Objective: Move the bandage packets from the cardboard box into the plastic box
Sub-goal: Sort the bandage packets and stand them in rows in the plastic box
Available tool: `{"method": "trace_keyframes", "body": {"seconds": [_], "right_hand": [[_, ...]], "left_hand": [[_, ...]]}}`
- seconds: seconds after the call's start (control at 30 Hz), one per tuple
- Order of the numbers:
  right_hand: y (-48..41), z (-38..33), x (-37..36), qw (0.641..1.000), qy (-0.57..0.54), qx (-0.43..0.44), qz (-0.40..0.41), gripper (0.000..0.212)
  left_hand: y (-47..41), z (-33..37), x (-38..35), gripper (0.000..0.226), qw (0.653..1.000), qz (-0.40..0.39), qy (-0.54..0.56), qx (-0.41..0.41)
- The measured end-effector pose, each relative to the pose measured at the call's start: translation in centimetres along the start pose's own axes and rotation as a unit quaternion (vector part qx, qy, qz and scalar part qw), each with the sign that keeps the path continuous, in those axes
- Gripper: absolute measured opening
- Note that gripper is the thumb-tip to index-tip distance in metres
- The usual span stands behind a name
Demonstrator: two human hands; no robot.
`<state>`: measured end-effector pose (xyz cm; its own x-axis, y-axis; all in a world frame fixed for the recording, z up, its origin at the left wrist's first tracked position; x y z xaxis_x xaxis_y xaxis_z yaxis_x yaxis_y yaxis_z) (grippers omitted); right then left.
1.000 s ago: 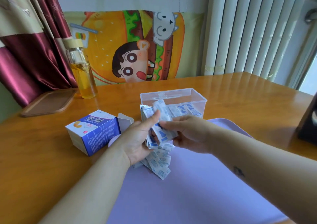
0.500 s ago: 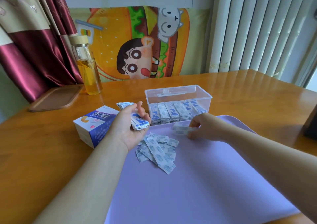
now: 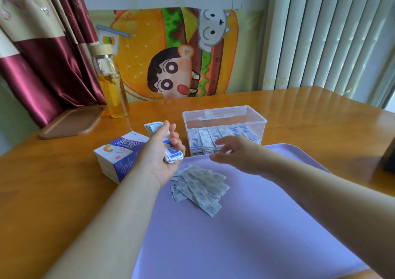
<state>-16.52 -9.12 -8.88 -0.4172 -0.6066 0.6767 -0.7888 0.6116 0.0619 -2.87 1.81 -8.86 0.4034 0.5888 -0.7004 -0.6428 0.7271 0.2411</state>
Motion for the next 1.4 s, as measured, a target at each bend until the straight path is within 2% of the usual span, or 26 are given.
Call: {"method": "trace_keyframes", "body": {"seconds": [0.07, 0.17, 0.2, 0.27, 0.33, 0.4, 0.5, 0.63, 0.77, 0.87, 0.97, 1.03, 1.1, 1.17, 1.3, 1.4], "right_hand": [[1.2, -1.0, 0.0, 0.995, 0.009, 0.088, 0.041, 0.079], [3.1, -1.9, -0.9, 0.967, 0.111, 0.230, 0.021, 0.124], [3.5, -1.8, -1.3, 0.954, 0.149, 0.258, 0.024, 0.132], [3.6, -1.2, -1.6, 0.945, 0.170, 0.276, 0.045, 0.135], [3.7, -0.7, -1.1, 0.955, 0.129, 0.261, 0.050, 0.134], [3.7, -0.4, -0.6, 0.958, 0.111, 0.262, 0.042, 0.131], [3.7, -0.2, -0.2, 0.951, 0.115, 0.284, 0.040, 0.120], [3.8, -0.1, 0.1, 0.940, 0.153, 0.301, 0.042, 0.106], [4.2, -0.1, 0.0, 0.942, 0.175, 0.284, 0.026, 0.083], [4.7, -0.9, 1.1, 0.947, 0.119, 0.299, 0.010, 0.065], [4.5, -1.4, 2.8, 0.955, 0.068, 0.285, 0.034, 0.042], [4.1, -1.7, 3.6, 0.959, 0.072, 0.267, 0.057, 0.030], [3.6, -2.0, 4.1, 0.963, 0.078, 0.253, 0.046, 0.016], [3.2, -2.4, 4.4, 0.964, 0.087, 0.248, 0.045, 0.011], [2.0, -3.9, 6.3, 0.954, 0.032, 0.266, 0.138, 0.018], [0.4, -5.1, 7.9, 0.954, -0.046, 0.259, 0.145, 0.023]], "left_hand": [[0.3, -0.3, -0.4, 0.015, 0.999, -0.026, -0.023, 0.037], [1.2, -1.6, -1.2, 0.010, 0.989, -0.079, -0.060, 0.108], [1.6, -2.2, -1.5, 0.011, 0.982, -0.104, -0.091, 0.126], [2.4, -3.6, -2.0, 0.017, 0.959, -0.160, -0.184, 0.142], [3.0, -4.5, -2.4, 0.022, 0.943, -0.186, -0.243, 0.133], [3.2, -4.7, -2.5, 0.022, 0.936, -0.196, -0.262, 0.128], [3.3, -4.6, -2.5, 0.005, 0.924, -0.229, -0.277, 0.134], [3.6, -5.0, -2.5, 0.009, 0.907, -0.245, -0.320, 0.122], [3.9, -4.9, -2.4, 0.006, 0.893, -0.252, -0.354, 0.116], [4.0, -4.3, -2.1, 0.014, 0.880, -0.252, -0.385, 0.119], [3.8, -3.8, -2.0, 0.006, 0.866, -0.249, -0.420, 0.109], [3.7, -3.7, -2.1, 0.008, 0.859, -0.245, -0.439, 0.098], [3.8, -3.6, -2.2, 0.011, 0.853, -0.245, -0.453, 0.085], [3.9, -3.4, -2.5, 0.011, 0.846, -0.236, -0.477, 0.037], [3.3, -2.0, -3.9, 0.011, 0.847, -0.197, -0.479, -0.124], [2.3, -0.4, -5.8, 0.016, 0.817, -0.194, -0.507, -0.195]]}}
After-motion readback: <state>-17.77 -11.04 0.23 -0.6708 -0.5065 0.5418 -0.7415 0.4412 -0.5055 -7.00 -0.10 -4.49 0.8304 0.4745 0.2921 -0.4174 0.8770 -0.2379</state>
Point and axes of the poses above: each hand's wrist, its own y-axis away from the middle knuckle, its own x-axis out of the back of the hand, z = x × y, the point moved 1 cm from there along -y, towards the middle knuckle, and after that the axes turned 1 degree about -x, right-handed, at the moved point
